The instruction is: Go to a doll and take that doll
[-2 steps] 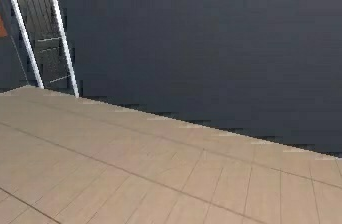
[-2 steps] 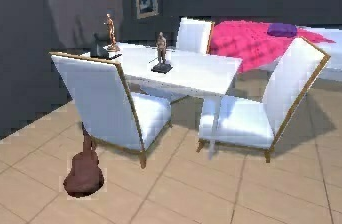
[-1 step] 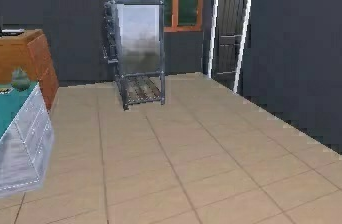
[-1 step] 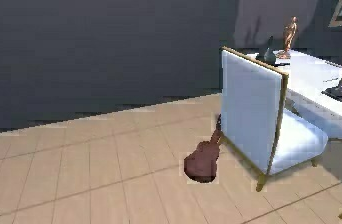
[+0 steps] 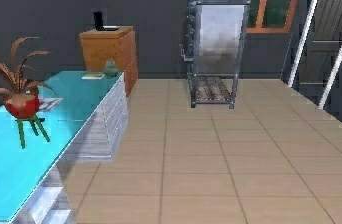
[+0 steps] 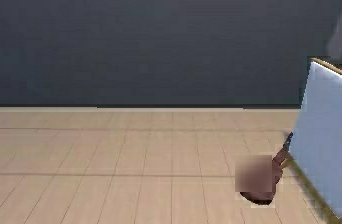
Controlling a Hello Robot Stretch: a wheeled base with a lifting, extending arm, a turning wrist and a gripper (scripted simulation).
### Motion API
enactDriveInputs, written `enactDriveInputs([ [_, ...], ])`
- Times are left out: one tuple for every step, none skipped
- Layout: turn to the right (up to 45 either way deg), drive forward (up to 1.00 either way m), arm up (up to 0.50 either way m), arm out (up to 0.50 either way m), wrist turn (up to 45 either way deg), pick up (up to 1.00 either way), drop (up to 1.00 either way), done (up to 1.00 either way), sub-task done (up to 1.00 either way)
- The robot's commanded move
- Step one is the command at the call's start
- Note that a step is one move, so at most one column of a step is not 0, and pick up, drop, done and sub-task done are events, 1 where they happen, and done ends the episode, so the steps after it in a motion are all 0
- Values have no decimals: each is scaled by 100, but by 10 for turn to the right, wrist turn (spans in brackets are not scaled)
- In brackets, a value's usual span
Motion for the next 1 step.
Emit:
enactDriveInputs([
  [0,100,0,0,0,0,0,0,0],
])
